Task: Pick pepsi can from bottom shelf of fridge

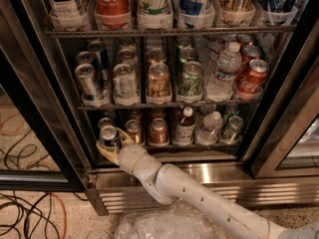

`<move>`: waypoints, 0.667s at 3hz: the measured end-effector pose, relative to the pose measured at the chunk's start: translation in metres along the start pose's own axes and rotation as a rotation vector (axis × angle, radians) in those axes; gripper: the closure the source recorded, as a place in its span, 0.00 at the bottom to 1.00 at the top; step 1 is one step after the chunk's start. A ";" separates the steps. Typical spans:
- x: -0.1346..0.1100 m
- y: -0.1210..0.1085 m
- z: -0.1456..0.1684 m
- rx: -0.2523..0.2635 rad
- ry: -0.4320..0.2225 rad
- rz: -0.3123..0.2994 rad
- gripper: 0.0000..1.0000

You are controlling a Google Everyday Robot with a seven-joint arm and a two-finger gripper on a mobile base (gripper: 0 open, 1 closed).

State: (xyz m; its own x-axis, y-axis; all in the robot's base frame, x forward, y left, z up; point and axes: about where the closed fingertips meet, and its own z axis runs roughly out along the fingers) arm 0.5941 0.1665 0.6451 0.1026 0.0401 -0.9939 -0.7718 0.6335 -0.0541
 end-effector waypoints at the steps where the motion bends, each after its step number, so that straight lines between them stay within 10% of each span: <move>1: 0.004 0.011 -0.011 -0.079 0.012 0.004 1.00; 2: 0.004 0.019 -0.021 -0.141 0.031 -0.003 1.00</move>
Offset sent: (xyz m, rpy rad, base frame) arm -0.0427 -0.0113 -0.0106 -0.0739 0.0161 0.2072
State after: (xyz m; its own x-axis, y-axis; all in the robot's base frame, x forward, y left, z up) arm 0.5665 0.1625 0.6376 0.0873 0.0133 -0.9961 -0.8522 0.5188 -0.0678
